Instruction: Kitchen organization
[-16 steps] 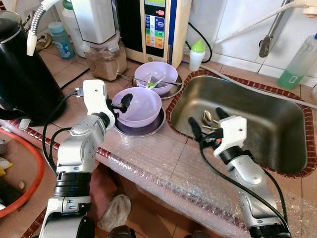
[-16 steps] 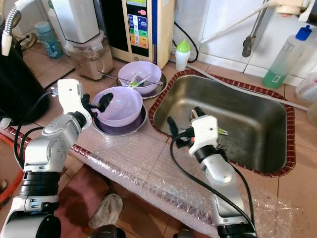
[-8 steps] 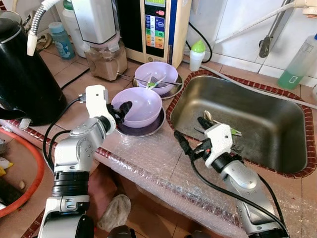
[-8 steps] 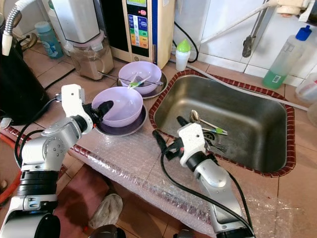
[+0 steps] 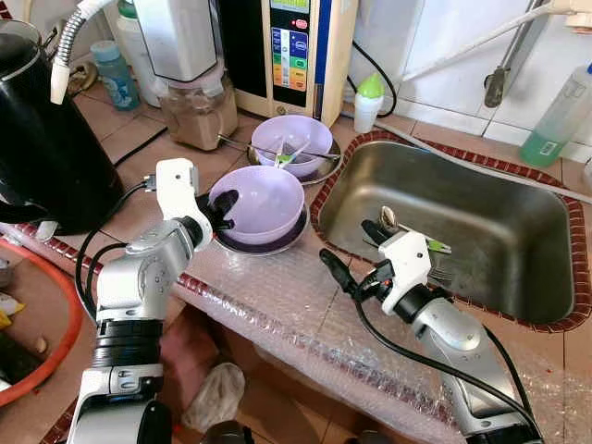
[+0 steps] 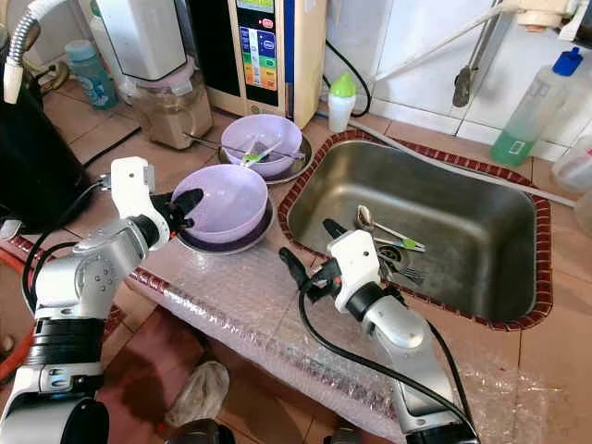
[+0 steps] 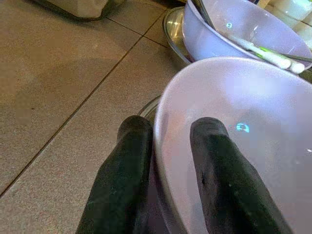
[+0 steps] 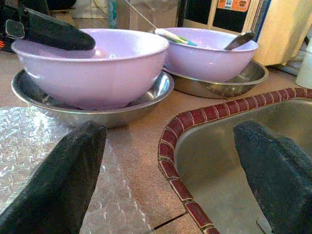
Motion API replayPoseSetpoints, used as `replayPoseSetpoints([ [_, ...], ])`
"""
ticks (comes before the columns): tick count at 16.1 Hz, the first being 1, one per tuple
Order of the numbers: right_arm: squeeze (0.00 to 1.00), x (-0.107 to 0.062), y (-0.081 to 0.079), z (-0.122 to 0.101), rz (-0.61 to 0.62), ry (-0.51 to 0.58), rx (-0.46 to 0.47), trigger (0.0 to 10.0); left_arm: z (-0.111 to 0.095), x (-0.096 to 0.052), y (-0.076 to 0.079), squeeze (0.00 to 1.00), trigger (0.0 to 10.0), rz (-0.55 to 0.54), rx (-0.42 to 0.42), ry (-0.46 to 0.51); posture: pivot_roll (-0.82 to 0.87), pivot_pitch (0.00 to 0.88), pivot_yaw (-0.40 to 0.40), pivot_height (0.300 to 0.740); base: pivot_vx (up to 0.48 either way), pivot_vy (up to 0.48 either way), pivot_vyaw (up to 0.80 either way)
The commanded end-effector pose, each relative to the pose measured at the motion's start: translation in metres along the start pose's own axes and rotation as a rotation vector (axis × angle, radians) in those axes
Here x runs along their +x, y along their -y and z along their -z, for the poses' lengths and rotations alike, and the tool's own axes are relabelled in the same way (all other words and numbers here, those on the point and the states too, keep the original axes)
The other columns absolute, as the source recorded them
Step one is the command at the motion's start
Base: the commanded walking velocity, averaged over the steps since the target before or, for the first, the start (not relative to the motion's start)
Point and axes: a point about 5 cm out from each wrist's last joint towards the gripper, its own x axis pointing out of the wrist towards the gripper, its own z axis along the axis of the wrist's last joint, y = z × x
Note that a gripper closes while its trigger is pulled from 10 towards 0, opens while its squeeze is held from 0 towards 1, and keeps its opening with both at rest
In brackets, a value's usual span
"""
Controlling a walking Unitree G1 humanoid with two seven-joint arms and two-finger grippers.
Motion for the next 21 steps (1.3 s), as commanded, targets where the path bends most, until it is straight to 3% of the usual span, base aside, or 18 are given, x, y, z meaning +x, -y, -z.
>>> replayPoseSetpoints([
  [1, 0.00, 0.001, 0.003, -0.006, -0.005, 0.017, -0.016, 10.0, 0.000, -0.002, -0.003, 0.00, 0.0, -0.015, -0.002, 0.007, -0.05, 0.003, 0.033, 0.740, 0.000, 0.000, 0.00],
  [9, 0.00, 0.005, 0.007, -0.009, 0.009, 0.036, -0.013, 10.0, 0.000, -0.004, -0.001, 0.00, 0.0, 0.006, -0.013, 0.076, -0.05, 0.001, 0.026, 0.740, 0.000, 0.000, 0.00],
  [14, 0.00, 0.009, 0.025, -0.034, 0.116, 0.163, 0.181, 10.0, -0.009, -0.005, 0.008, 0.00, 0.0, 0.001, 0.087, 0.259, -0.06, 0.012, 0.025, 0.740, 0.000, 0.000, 0.00],
  [16, 0.00, 0.014, 0.020, -0.048, 0.110, 0.225, 0.293, 10.0, -0.018, -0.007, 0.023, 0.00, 0.0, 0.032, 0.292, 0.380, -0.06, 0.009, 0.030, 0.740, 0.000, 0.000, 0.00],
  [18, 0.00, 0.018, 0.020, -0.052, 0.106, 0.243, 0.337, 10.0, -0.023, -0.006, 0.034, 0.00, 0.0, 0.051, 0.379, 0.449, -0.07, 0.009, 0.032, 0.740, 0.000, 0.000, 0.00],
  [20, 0.00, 0.026, 0.019, -0.059, 0.085, 0.264, 0.399, 10.0, -0.028, -0.006, 0.049, 0.00, 0.0, 0.081, 0.518, 0.527, -0.06, 0.010, 0.025, 0.740, 0.000, 0.000, 0.00],
  [21, 0.00, 0.035, 0.019, -0.062, 0.076, 0.263, 0.417, 10.0, -0.030, -0.003, 0.058, 0.00, 0.0, 0.108, 0.537, 0.553, -0.06, 0.011, 0.018, 0.740, 0.000, 0.000, 0.00],
])
